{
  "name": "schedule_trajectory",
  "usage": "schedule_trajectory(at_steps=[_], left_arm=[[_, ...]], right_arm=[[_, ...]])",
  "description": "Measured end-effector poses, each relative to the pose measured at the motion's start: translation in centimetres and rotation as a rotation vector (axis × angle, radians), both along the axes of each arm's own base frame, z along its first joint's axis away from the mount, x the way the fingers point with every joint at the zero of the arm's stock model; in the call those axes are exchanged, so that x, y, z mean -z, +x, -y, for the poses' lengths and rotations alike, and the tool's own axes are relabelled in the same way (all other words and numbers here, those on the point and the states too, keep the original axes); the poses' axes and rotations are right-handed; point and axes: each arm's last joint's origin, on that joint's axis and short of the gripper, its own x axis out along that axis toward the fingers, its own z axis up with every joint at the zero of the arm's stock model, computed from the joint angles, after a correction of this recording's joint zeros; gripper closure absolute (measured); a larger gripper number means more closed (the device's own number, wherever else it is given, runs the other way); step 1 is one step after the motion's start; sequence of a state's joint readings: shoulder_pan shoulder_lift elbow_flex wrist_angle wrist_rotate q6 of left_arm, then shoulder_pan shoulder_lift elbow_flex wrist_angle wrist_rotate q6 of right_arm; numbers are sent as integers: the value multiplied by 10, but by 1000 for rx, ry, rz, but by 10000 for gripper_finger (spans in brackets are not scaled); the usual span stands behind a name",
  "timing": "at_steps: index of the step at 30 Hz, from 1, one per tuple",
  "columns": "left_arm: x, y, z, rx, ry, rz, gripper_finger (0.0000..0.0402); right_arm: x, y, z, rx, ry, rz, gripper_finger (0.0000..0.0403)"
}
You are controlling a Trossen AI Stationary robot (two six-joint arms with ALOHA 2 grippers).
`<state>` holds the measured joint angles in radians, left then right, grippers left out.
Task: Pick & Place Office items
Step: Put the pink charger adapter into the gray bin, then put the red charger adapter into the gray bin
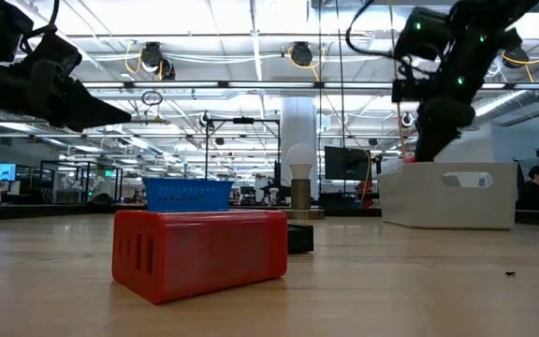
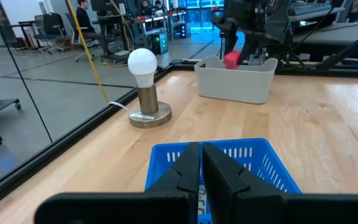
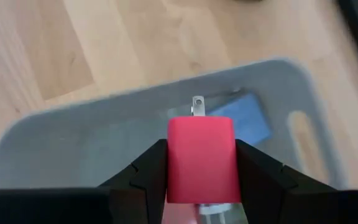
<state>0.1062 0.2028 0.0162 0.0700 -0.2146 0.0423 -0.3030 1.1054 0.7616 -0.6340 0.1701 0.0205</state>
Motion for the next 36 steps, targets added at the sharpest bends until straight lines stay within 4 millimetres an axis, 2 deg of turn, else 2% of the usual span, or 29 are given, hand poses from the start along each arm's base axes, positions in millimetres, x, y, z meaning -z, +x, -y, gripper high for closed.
schedule_trajectory(at_steps=[9, 17, 19, 24, 27, 31, 36], left_arm=[[0, 0, 0, 0, 0, 0, 380], [0, 0, 0, 5, 1, -2, 380], [1, 0, 0, 5, 0, -7, 380], [2, 0, 0, 5, -1, -17, 380], [2, 0, 0, 6, -1, -18, 380], [2, 0, 0, 4, -17, -16, 380], [3, 0, 0, 5, -29, -22, 380]], right_arm=[[45, -5, 1, 18, 74, -57, 260], [48, -4, 3, 7, 104, -13, 258], [46, -4, 3, 5, 98, 0, 229], [36, -7, 2, 24, 89, 62, 123], [24, -11, 0, 36, 72, 146, 89], [-1, -20, -6, 16, 26, 310, 87], [-35, -41, -21, -53, -44, 556, 133]])
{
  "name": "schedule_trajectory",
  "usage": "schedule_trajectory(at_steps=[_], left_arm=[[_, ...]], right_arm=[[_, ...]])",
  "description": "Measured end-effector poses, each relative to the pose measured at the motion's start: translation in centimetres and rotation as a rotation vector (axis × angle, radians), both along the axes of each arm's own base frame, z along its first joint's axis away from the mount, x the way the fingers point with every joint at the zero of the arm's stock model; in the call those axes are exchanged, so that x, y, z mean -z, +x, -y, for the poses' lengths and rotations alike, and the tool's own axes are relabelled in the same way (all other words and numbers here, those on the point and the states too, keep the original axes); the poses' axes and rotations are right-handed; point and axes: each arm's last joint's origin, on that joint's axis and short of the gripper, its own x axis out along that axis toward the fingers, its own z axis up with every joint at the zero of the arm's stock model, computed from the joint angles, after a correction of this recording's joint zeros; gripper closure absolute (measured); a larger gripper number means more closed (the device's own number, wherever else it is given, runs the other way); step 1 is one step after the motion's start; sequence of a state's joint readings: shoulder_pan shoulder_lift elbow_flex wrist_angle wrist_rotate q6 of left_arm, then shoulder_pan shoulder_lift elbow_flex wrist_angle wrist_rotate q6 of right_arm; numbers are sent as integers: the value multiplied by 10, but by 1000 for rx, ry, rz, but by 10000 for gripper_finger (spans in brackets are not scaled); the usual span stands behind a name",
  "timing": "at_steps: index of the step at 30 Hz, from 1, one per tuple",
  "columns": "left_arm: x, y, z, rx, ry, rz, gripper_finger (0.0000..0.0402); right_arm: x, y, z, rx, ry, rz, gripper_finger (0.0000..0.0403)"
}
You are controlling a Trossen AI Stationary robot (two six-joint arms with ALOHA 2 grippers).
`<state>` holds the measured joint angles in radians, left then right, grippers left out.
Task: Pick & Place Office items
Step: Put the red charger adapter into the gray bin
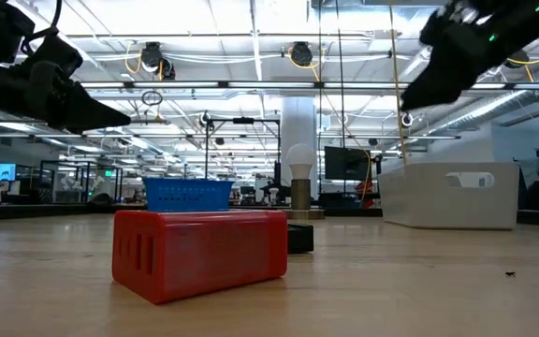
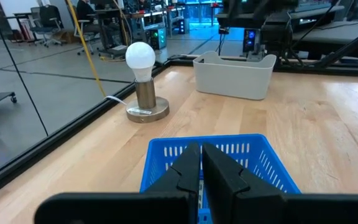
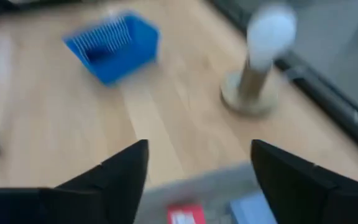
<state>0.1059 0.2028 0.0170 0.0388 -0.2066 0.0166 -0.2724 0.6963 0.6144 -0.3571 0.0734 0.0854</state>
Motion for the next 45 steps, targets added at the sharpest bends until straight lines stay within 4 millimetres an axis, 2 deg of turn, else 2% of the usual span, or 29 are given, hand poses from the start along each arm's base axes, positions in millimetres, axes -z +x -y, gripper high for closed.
schedule_trajectory(at_steps=[4, 6, 11, 13, 18, 23, 31, 37, 45], left_arm=[[0, 0, 0, 2, 12, -5, 380], [0, 0, 0, 3, 23, -10, 380], [0, 0, 0, 4, 24, -12, 380], [0, 0, 0, 5, 32, -14, 380], [0, 0, 0, 17, 49, -21, 380], [1, 0, 1, 41, 44, -20, 380], [1, 0, 1, 41, 48, -21, 380], [1, 0, 1, 41, 49, -21, 380], [1, 0, 1, 38, 50, -21, 380]], right_arm=[[-18, -20, -11, -49, -59, 150, 203], [-20, -27, -16, -78, -86, 223, 246], [-7, -39, -27, -170, -166, 353, 365], [1, -43, -29, -196, -181, 396, 393], [22, -46, -31, -250, -181, 485, 383], [40, -48, -31, -251, -215, 536, 400], [62, -47, -31, -251, -207, 529, 402], [71, -46, -31, -251, -201, 517, 402], [71, -46, -31, -250, -198, 521, 402]])
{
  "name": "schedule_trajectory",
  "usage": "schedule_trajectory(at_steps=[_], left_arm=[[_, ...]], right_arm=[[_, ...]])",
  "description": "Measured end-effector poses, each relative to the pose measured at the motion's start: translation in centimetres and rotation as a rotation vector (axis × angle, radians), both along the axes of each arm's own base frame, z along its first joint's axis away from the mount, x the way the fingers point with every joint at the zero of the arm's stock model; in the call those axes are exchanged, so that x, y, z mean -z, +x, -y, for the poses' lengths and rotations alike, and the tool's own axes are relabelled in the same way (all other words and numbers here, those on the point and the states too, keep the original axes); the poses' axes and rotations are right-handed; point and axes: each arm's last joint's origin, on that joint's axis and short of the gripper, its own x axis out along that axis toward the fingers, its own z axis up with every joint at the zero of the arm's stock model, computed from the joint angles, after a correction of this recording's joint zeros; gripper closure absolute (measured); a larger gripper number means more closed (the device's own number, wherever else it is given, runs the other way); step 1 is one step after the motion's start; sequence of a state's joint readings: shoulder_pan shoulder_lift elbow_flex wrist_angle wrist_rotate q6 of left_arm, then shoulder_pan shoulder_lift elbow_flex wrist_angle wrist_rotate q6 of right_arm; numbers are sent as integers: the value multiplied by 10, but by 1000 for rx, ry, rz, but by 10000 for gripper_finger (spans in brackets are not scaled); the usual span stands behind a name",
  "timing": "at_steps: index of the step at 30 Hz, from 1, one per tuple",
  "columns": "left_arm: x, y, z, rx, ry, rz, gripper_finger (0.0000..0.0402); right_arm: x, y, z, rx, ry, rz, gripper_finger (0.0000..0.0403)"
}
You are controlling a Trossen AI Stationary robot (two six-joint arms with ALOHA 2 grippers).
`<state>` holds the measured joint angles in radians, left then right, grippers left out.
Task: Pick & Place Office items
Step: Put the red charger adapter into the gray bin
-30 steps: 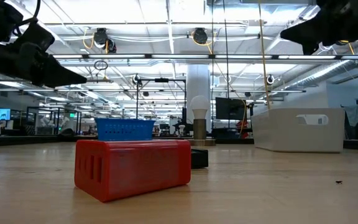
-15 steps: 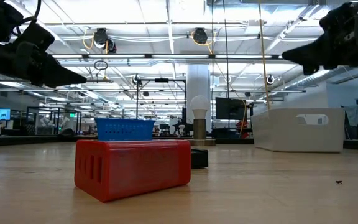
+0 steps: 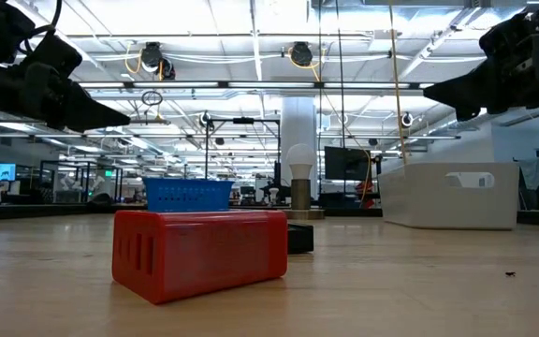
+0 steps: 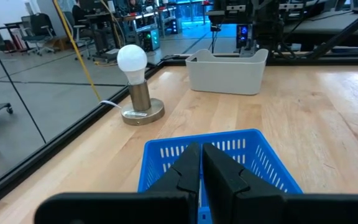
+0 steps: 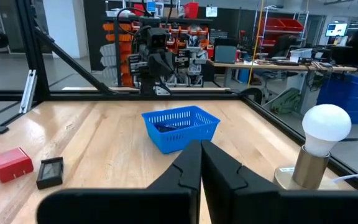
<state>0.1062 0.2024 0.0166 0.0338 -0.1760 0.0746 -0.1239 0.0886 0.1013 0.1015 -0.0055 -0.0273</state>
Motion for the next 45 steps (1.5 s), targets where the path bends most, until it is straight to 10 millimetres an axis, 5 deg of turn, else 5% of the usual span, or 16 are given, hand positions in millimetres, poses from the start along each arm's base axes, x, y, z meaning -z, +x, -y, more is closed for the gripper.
schedule_trajectory(at_steps=[7, 13, 21, 34, 40, 45], left_arm=[[-7, 0, -1, -71, -86, 44, 380], [-57, 8, 6, -37, -88, 3, 397], [-109, 57, 27, 44, -101, -238, 398], [-100, 154, 82, 439, -144, -576, 387], [-87, 198, 112, 586, -165, -677, 320], [-71, 225, 142, 752, -72, -786, 224]], right_arm=[[0, 0, 0, 0, 8, 1, 402], [0, 0, 0, 2, 16, 2, 402], [0, 0, 0, 0, 29, 0, 402], [6, 0, 0, -4, 58, -52, 403], [7, 0, 0, -4, 77, -67, 403], [8, 0, -1, -49, 79, -72, 403]])
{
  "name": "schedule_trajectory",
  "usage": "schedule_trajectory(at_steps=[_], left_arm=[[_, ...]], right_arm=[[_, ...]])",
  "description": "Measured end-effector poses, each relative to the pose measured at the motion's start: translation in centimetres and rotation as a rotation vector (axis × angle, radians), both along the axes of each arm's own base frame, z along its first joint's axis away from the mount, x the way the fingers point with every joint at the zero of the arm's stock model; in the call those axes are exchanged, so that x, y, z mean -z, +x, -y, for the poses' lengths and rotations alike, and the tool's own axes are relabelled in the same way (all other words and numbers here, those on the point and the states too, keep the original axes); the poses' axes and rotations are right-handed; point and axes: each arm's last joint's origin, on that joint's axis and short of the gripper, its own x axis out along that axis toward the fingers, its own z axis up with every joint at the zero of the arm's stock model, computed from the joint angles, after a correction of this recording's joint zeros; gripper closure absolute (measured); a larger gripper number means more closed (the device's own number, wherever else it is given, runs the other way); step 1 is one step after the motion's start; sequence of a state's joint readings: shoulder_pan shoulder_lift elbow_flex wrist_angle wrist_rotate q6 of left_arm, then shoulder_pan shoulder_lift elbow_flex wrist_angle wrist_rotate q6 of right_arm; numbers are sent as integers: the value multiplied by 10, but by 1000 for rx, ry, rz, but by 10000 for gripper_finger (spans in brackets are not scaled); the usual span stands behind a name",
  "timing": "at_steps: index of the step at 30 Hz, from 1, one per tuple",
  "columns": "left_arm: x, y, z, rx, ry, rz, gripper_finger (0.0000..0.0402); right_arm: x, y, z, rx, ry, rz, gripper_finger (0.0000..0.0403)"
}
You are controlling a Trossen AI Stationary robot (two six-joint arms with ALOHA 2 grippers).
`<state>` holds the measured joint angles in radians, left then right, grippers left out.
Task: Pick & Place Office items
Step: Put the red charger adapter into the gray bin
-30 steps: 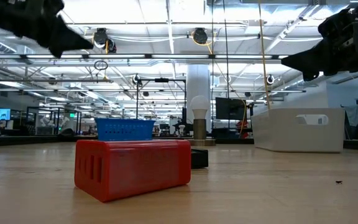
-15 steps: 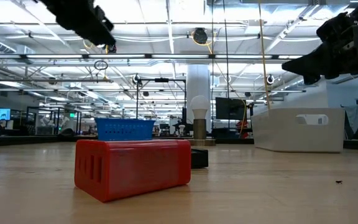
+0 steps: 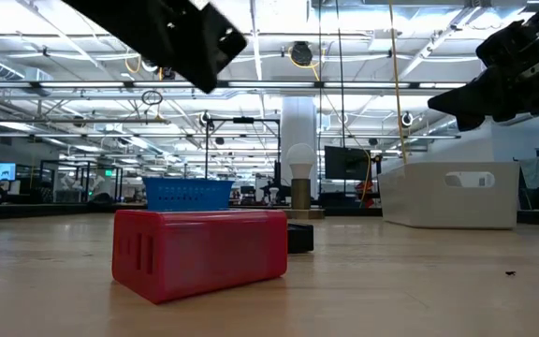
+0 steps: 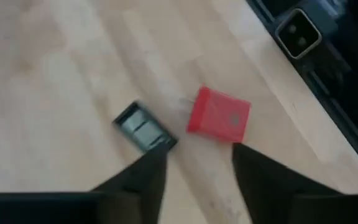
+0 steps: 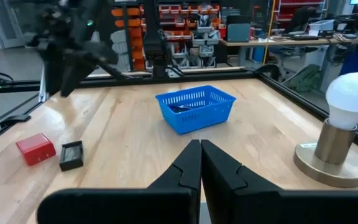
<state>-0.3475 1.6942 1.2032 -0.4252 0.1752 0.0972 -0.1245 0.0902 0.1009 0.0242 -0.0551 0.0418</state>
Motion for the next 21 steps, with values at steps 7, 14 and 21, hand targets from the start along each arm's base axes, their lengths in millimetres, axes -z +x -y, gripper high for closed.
schedule_trajectory(at_steps=[7, 14, 21], left_arm=[[20, 21, 41, 138, 77, 9, 83], [42, 27, 62, 196, 232, 39, 8], [69, 37, 60, 244, 132, -21, 11]], right_arm=[[1, 0, 0, -2, 1, -9, 403], [1, 0, 0, -2, 5, -12, 403], [1, 0, 0, -1, 4, -13, 403]])
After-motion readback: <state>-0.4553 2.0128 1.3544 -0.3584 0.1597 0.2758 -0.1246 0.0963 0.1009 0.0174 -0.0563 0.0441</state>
